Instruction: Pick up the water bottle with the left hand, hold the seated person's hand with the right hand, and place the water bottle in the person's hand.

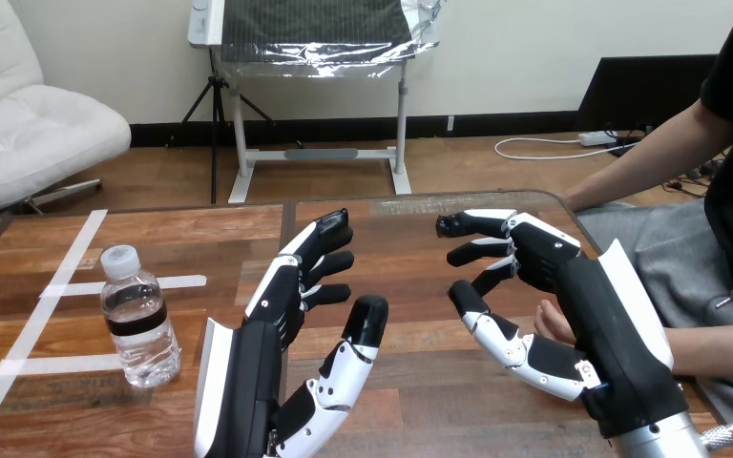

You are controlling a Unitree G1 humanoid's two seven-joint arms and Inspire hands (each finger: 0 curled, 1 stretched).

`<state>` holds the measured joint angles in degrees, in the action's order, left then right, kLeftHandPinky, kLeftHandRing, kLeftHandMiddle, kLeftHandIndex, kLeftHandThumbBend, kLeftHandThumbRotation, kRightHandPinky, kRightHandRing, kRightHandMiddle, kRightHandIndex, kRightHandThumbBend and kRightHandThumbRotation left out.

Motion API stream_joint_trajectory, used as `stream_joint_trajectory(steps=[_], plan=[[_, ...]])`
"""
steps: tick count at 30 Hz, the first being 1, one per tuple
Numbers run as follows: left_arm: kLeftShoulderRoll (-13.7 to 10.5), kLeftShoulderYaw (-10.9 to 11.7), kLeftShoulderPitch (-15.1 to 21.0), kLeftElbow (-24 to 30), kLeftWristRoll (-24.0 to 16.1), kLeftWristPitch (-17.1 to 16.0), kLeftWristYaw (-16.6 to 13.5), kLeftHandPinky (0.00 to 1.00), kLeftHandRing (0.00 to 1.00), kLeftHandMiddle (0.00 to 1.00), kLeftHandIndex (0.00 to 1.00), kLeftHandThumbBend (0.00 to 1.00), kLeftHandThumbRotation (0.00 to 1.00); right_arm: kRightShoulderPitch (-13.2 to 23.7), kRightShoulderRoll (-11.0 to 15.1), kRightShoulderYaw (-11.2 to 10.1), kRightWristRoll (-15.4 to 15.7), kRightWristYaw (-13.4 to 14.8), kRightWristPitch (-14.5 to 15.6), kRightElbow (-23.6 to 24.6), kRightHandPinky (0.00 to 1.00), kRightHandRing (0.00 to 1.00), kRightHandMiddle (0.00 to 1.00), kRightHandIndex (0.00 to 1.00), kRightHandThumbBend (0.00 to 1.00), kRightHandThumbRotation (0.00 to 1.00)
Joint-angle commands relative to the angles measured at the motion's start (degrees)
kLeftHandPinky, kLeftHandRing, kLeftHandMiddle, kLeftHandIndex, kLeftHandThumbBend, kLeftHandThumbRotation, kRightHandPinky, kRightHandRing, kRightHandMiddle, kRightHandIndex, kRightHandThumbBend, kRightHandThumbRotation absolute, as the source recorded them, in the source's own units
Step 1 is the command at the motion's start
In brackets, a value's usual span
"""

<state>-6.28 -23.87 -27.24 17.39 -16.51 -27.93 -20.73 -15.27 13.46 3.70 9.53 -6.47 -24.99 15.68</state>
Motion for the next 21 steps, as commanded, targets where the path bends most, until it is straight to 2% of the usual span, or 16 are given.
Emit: stream_joint_trajectory(steps=[1,11,14,15,18,21], plan=[[4.5,1.8,1.4,2.1,-2.8,-1.8,-2.2,0.71,0.79,0.83,0.82,0.43,0.59,2.5,-0.6,-0.4,0.0,0.5,-0.6,1.1,0.51,0.67,0.76,0.71,0.30,0.04],[4.6,4.8,1.6,4.8,-5.0,-2.6,-5.3,0.70,0.79,0.83,0.83,0.42,0.50,2.4,-0.6,-0.5,-0.3,0.4,-0.6,1.1,0.52,0.68,0.76,0.71,0.31,0.04],[4.8,6.3,2.2,5.1,-7.3,-3.6,-7.2,0.68,0.79,0.83,0.83,0.40,0.47,2.5,-0.5,-0.5,-0.3,0.4,-1.0,0.8,0.52,0.68,0.76,0.71,0.31,0.04],[4.7,7.1,2.2,5.5,-9.3,-3.7,-8.3,0.68,0.79,0.83,0.83,0.40,0.46,2.4,-0.5,-0.5,-0.3,0.4,-0.9,0.8,0.52,0.68,0.76,0.71,0.31,0.04],[4.8,8.6,2.0,6.5,-12.8,-3.2,-10.3,0.67,0.78,0.83,0.83,0.38,0.45,2.3,-0.5,-0.6,-0.2,0.4,-0.7,1.0,0.52,0.68,0.76,0.71,0.31,0.04],[5.2,9.5,1.8,7.5,-14.7,-2.8,-11.8,0.67,0.79,0.83,0.83,0.37,0.44,2.3,-0.6,-0.5,-0.1,0.5,-0.7,1.1,0.51,0.67,0.75,0.71,0.31,0.04]])
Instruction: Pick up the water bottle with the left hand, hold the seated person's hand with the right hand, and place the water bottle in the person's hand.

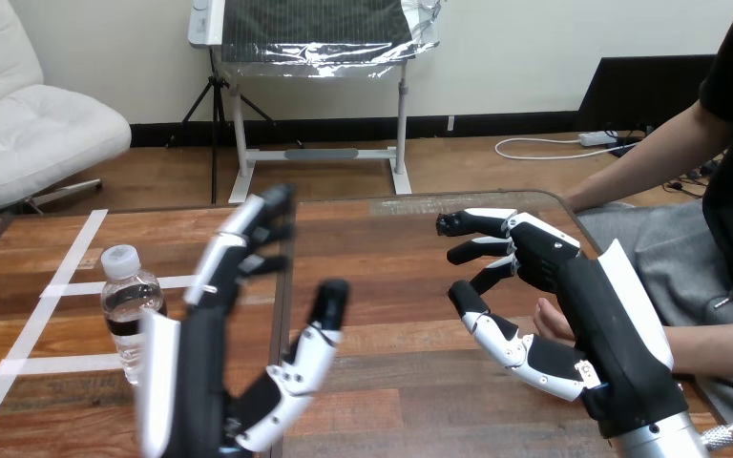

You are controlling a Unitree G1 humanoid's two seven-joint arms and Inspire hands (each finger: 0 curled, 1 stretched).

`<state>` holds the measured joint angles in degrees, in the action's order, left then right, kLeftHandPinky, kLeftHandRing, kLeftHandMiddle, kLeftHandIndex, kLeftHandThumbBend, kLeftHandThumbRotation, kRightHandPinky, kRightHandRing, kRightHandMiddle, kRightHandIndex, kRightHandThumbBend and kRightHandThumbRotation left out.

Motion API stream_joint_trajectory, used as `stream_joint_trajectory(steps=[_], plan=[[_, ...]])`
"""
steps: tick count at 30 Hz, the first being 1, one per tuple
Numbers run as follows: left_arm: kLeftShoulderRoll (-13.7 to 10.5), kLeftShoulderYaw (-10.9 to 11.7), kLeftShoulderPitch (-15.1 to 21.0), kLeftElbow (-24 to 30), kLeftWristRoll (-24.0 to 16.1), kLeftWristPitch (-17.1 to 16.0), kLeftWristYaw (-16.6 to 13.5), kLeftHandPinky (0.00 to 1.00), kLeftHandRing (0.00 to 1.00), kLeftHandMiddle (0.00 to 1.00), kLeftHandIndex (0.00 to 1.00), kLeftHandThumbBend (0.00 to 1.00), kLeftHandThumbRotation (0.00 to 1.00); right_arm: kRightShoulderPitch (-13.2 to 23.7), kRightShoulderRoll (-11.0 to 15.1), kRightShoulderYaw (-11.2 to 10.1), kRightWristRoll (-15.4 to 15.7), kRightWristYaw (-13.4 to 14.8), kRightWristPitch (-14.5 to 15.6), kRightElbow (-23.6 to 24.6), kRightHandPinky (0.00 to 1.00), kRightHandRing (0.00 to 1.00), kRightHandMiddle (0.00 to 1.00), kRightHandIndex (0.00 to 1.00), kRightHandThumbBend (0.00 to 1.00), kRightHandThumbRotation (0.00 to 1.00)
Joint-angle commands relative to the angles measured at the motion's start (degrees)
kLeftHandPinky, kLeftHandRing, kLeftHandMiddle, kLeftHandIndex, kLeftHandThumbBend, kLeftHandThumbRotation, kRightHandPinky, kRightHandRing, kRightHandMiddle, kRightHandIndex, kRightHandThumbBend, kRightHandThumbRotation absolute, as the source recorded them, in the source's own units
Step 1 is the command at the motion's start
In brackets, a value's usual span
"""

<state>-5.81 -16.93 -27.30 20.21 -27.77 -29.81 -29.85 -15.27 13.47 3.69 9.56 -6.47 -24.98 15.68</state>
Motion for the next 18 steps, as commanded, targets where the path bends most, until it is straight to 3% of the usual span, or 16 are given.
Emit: stream_joint_trajectory(steps=[1,8,11,18], plan=[[4.9,2.8,1.9,4.8,-3.7,-1.0,-3.2,0.68,0.78,0.82,0.83,0.37,0.43,2.3,-0.7,-0.5,-0.2,0.5,-0.6,1.1,0.51,0.67,0.75,0.71,0.31,0.04],[6.2,5.7,1.6,7.3,-9.8,1.1,-8.3,0.73,0.80,0.82,0.81,0.44,0.33,2.2,-0.8,-0.3,-0.5,0.4,-0.2,1.2,0.51,0.67,0.75,0.70,0.31,0.03],[6.7,7.3,1.9,8.3,-14.4,3.1,-11.7,0.72,0.80,0.81,0.81,0.48,0.30,2.3,-0.8,-0.3,-0.5,0.4,-0.5,1.0,0.51,0.67,0.75,0.70,0.31,0.03],[5.7,9.2,2.9,9.4,-13.6,4.1,-13.9,0.79,0.85,0.85,0.82,0.51,0.24,2.4,-0.9,-0.2,-0.5,0.5,-0.8,0.7,0.51,0.67,0.75,0.70,0.32,0.02]])
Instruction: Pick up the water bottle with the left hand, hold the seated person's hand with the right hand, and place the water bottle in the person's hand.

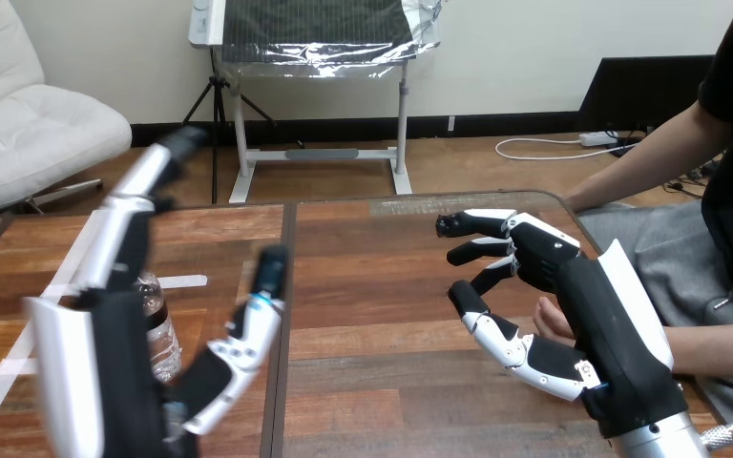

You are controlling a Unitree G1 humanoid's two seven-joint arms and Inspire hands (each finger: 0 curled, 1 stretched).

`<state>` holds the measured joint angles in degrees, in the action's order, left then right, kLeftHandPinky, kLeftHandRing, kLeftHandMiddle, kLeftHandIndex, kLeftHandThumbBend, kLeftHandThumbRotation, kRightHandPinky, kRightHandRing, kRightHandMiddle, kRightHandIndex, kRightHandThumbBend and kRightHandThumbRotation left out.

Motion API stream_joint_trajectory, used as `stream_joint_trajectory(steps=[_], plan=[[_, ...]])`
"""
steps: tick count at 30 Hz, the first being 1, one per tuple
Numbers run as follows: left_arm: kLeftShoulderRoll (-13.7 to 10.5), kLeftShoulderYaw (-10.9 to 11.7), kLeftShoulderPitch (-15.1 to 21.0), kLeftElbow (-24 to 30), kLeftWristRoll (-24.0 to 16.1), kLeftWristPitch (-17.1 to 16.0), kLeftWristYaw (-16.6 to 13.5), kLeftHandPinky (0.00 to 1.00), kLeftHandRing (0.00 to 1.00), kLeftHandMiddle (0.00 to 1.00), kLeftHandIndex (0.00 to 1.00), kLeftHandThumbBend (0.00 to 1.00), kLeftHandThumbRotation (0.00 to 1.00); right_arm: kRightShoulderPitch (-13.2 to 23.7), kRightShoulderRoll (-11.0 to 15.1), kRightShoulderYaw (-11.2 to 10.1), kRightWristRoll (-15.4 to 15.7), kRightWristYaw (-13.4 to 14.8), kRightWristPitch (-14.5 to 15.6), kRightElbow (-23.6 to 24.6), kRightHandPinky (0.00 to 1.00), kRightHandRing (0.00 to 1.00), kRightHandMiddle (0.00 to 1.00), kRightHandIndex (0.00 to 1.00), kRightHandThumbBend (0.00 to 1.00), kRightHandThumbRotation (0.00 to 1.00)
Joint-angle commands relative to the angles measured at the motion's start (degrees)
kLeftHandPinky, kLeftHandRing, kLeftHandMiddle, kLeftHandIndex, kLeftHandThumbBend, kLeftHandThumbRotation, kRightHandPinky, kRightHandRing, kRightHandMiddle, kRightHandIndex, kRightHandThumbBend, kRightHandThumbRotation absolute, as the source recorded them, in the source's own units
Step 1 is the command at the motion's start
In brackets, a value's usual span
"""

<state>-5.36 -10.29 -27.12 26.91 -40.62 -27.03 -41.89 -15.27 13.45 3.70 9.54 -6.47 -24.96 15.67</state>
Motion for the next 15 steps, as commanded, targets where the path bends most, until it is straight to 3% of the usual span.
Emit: stream_joint_trajectory(steps=[1,15], plan=[[5.1,2.9,2.8,2.8,-1.1,1.7,-2.2,0.81,0.86,0.86,0.83,0.53,0.23,2.4,-0.9,-0.2,-0.5,0.5,-0.8,0.6,0.51,0.66,0.75,0.70,0.32,0.01],[3.5,6.1,4.0,1.9,-1.2,3.4,-4.9,0.90,0.92,0.89,0.85,0.61,0.23,2.3,-1.2,0.1,-1.1,0.2,0.0,0.8,0.48,0.65,0.75,0.70,0.32,0.00]])
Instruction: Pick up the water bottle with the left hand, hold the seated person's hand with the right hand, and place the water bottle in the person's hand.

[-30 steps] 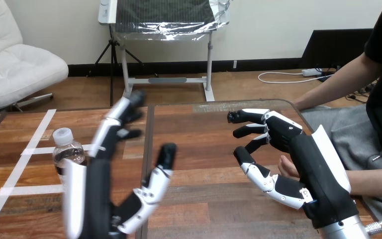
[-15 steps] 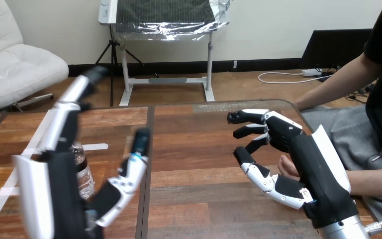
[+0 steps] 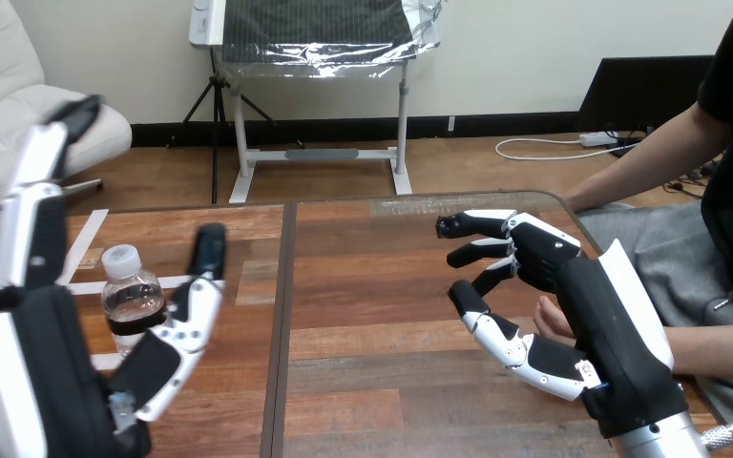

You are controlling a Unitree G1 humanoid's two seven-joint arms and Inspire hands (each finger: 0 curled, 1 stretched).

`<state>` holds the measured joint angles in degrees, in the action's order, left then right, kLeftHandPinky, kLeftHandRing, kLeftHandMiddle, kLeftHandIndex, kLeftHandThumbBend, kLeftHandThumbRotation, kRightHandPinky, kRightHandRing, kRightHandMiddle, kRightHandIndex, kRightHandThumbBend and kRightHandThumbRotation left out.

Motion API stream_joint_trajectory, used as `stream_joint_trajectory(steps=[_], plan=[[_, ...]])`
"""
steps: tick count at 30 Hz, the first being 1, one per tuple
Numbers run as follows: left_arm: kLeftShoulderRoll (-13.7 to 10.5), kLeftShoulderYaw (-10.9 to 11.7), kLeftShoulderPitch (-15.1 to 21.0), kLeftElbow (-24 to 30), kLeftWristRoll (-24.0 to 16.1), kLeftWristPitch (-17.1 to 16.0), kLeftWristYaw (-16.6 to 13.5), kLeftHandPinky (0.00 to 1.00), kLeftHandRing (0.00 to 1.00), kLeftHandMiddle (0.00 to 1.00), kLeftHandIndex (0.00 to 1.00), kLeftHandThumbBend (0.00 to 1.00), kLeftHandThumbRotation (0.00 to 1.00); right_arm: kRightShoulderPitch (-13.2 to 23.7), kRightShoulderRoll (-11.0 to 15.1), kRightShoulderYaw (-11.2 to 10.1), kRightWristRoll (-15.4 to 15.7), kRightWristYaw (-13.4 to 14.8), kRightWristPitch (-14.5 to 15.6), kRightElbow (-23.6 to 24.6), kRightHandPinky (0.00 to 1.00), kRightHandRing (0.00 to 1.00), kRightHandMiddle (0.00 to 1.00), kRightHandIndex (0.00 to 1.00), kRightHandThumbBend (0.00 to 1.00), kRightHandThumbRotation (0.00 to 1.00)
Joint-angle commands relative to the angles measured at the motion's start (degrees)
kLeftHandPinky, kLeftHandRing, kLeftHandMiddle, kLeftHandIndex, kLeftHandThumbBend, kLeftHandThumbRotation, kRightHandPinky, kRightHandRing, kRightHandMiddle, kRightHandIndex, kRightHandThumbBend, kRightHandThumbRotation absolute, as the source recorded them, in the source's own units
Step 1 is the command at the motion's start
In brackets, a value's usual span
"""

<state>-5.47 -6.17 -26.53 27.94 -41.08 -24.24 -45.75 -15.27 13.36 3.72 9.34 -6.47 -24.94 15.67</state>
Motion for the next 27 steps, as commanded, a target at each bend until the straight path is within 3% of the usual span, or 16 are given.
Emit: stream_joint_trajectory(steps=[1,9,17,27], plan=[[3.6,2.2,3.5,0.6,-1.0,0.8,-1.2,0.90,0.92,0.89,0.85,0.62,0.23,2.3,-1.1,0.1,-1.0,0.2,0.1,0.9,0.48,0.65,0.75,0.70,0.32,0.00],[2.9,3.5,4.5,-1.4,-1.4,2.5,-2.2,0.93,0.92,0.89,0.87,0.67,0.25,2.3,-1.1,0.2,-1.1,0.1,0.1,0.9,0.49,0.66,0.75,0.70,0.33,0.00],[2.5,4.3,5.2,-3.1,-2.1,6.0,-1.3,0.98,0.96,0.92,0.90,0.72,0.35,2.7,-0.8,0.2,-0.8,0.2,-0.7,0.5,0.51,0.67,0.75,0.70,0.33,0.00],[0.5,5.1,7.3,-7.8,1.0,7.3,2.3,1.00,1.00,0.96,0.94,0.76,0.36,2.7,-0.8,0.1,-0.9,0.1,-0.1,0.6,0.51,0.67,0.75,0.70,0.33,0.00]])
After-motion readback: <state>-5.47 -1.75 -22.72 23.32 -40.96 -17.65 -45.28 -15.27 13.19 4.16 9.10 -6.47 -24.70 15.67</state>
